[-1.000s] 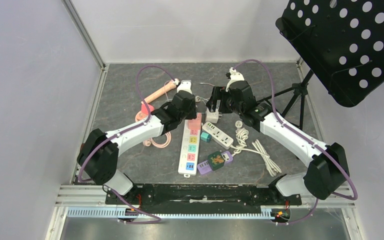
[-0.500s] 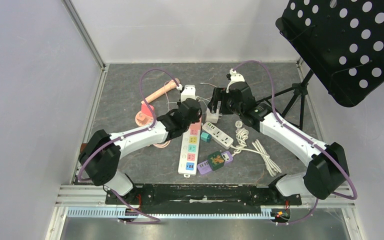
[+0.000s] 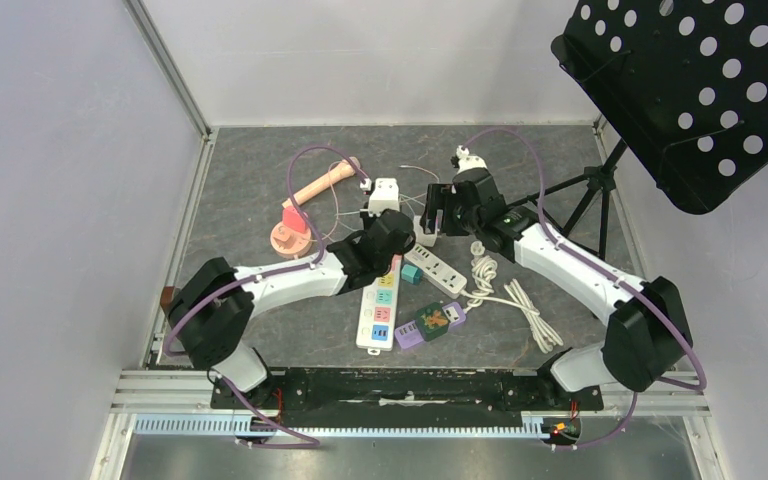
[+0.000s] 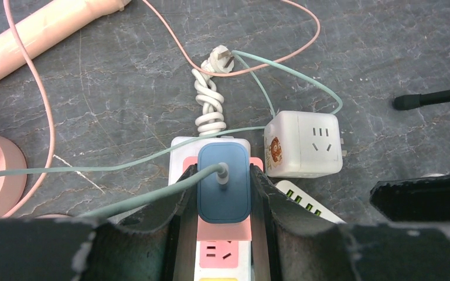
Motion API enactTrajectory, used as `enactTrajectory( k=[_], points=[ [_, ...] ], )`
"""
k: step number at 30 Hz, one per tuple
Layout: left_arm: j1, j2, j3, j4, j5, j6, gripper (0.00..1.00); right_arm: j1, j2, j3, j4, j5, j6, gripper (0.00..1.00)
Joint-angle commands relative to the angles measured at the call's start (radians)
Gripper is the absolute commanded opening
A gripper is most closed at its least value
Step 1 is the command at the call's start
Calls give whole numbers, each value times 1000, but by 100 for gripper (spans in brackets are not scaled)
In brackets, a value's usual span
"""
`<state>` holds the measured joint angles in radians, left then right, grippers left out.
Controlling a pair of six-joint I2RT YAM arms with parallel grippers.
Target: Insert the plug
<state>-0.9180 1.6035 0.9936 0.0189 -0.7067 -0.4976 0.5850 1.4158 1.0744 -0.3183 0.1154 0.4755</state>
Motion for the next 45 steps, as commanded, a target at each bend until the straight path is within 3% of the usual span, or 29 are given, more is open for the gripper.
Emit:
enactTrajectory(
  k=[1,10,22,23,27,28,35,45],
  points=[
    [-21,96,-117,-165,13,-13,2,-4,21,-12,-17,25,1,79],
    [-95,81,-200,-129,-108,-16,2,-11,26,-36,-33,23,-2,79],
    [-96,148,-154,-156,-79,-18,2,-14,25,-45,-46,14,-8,85],
    [-95,135,-140,-172,-81,-19,10,-15,23,-45,-45,13,-8,87],
    [-91,62,-66,-234,-109,-32,71,-15,9,-29,-42,20,-10,91],
    [-90,39,-47,-237,-110,-18,78,-14,9,-23,-40,22,-12,91],
    [-85,-139,40,-235,-143,50,81,-15,39,18,-36,27,-17,90],
    [-85,-355,5,-228,-81,51,79,-1,189,67,37,86,-33,87]
  ],
)
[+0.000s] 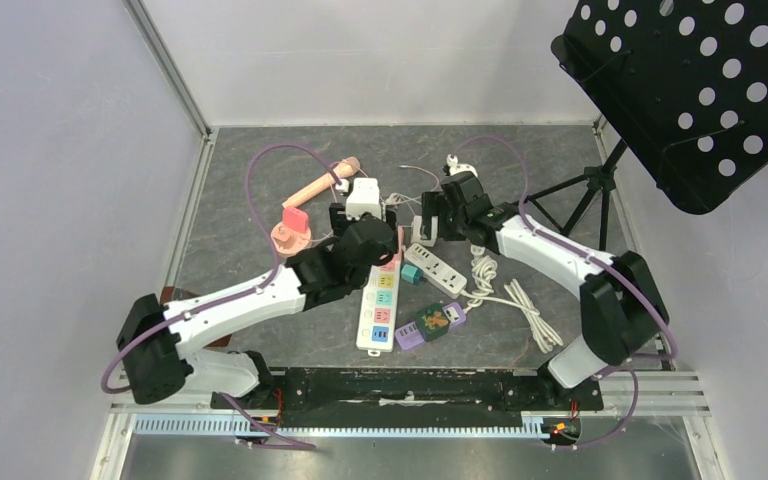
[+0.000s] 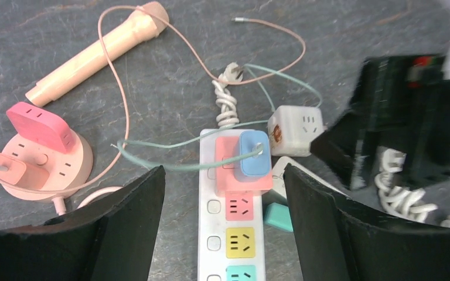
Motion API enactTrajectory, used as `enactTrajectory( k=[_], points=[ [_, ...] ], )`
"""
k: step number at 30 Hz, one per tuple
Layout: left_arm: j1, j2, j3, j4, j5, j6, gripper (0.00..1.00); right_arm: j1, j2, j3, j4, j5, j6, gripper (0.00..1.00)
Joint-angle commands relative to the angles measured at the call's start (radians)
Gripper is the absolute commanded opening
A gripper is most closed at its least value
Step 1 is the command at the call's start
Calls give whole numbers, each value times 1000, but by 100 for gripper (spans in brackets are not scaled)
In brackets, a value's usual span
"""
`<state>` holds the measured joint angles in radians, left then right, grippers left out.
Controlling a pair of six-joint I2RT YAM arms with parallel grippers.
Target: Insert the plug
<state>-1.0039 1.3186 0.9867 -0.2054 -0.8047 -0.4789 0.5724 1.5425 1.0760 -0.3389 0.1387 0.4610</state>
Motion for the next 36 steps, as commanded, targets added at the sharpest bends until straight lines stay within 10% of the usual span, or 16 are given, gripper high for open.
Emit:
enactTrajectory(
  k=[1,12,23,29,36],
  points=[
    [2,-85,12,-6,19,33,79,16,80,73,67,69,-19,86],
    [2,-140,29,8,29,63,78,63,235,166,100,164,2,81],
    [14,-131,43,30,46,98,79,69,315,219,54,181,-7,61],
    [22,-130,63,38,65,121,79,69,297,257,32,175,-51,29],
    [33,-131,86,50,96,134,79,39,206,302,29,69,-135,26]
  ],
)
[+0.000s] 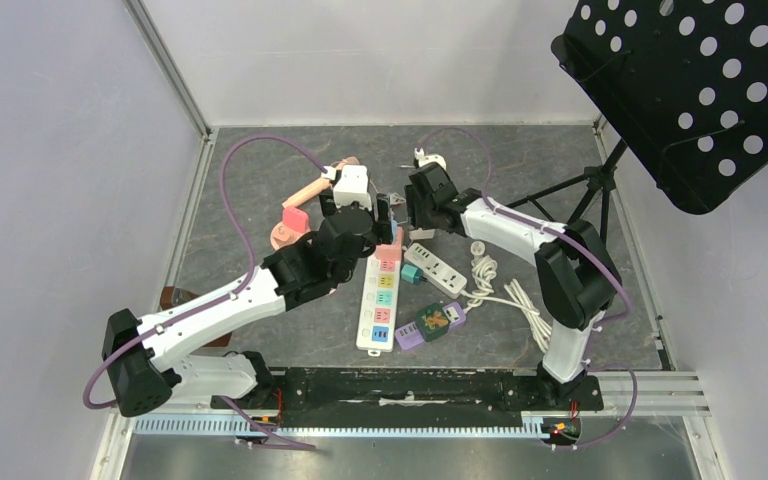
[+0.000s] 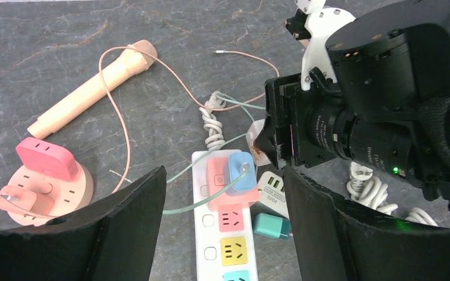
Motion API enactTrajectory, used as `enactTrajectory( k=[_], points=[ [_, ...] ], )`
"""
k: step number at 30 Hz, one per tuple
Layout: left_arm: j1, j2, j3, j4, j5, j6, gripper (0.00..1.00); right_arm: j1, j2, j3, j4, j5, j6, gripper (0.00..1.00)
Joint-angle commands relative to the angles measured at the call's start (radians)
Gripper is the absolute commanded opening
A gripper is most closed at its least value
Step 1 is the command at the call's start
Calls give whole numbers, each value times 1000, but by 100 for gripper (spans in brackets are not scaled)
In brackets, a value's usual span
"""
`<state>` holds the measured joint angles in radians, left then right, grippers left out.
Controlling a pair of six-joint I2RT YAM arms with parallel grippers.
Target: Insert the plug
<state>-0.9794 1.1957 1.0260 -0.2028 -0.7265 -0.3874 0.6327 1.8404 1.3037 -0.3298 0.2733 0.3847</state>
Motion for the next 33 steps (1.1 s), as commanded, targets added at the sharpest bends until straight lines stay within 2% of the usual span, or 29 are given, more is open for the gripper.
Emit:
enactTrajectory(
  k=[1,12,18,21,23,25,28,29,33],
  points=[
    [10,-8,48,51,24,43,79,-28,-100,82,14,-93,-62,26],
    [36,-11,69,45,116,41,79,-172,-218,76,-44,-452,-127,28],
    [117,7,132,-57,251,-65,79,-224,-301,12,11,-714,-188,28],
    [163,-3,132,-63,338,-70,79,-230,-332,-23,70,-846,-176,28],
    [180,-27,111,-31,397,13,79,-232,-347,-44,112,-901,-150,28],
    [195,-60,90,-12,487,157,84,-231,-361,-61,151,-948,-121,28],
    [224,-127,71,-43,780,380,86,-231,-386,-86,214,-1009,-72,28],
    [225,-152,66,-59,821,451,87,-231,-392,-90,224,-1021,-59,28],
    [252,-203,52,-97,951,564,92,-231,-414,-109,268,-1082,-16,28]
  ],
)
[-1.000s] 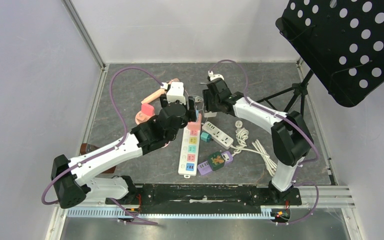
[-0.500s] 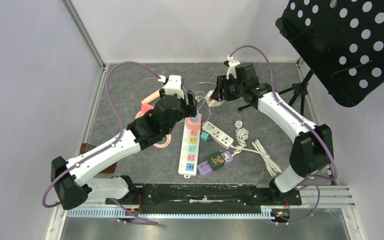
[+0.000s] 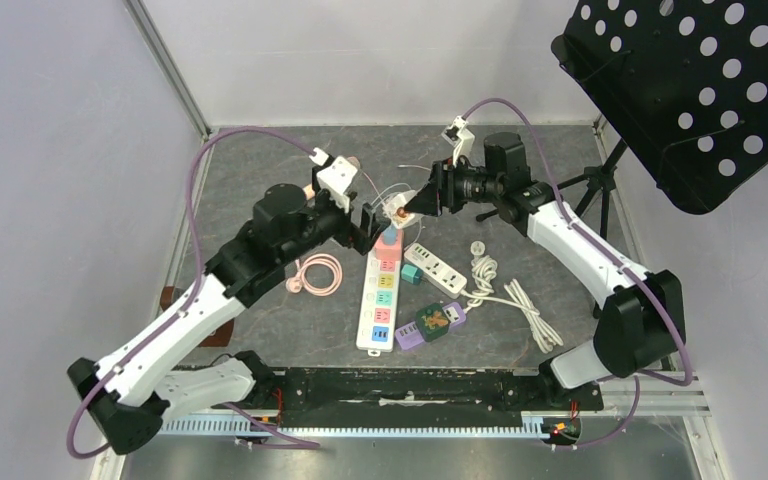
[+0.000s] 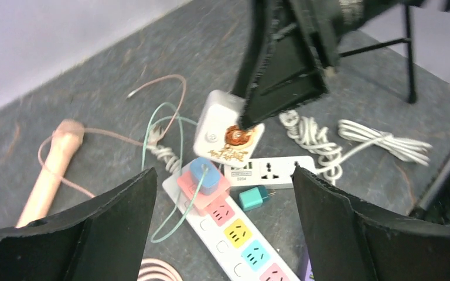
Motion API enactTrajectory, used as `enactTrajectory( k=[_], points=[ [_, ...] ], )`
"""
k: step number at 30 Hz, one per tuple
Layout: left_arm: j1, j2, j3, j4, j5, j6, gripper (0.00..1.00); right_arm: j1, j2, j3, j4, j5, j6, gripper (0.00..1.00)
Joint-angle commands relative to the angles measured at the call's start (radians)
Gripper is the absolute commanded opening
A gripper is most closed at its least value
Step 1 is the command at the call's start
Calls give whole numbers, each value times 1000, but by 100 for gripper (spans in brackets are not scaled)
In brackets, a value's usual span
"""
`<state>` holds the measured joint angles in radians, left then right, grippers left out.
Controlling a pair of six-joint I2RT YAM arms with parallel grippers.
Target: Insert the plug
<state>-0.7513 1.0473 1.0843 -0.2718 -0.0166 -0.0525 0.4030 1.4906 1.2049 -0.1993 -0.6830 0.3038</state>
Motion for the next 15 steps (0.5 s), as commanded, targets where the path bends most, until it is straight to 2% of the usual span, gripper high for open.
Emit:
enactTrajectory(
  k=[1,6,15],
  points=[
    [28,-50,-2,-41,270,234,92,-1,-69,-15,149,-142,80,28],
    [30,21,45,-66,307,190,91,-1,-99,-25,175,-186,119,28],
    [28,111,60,28,269,148,91,12,-132,-48,191,-222,194,28]
  ],
)
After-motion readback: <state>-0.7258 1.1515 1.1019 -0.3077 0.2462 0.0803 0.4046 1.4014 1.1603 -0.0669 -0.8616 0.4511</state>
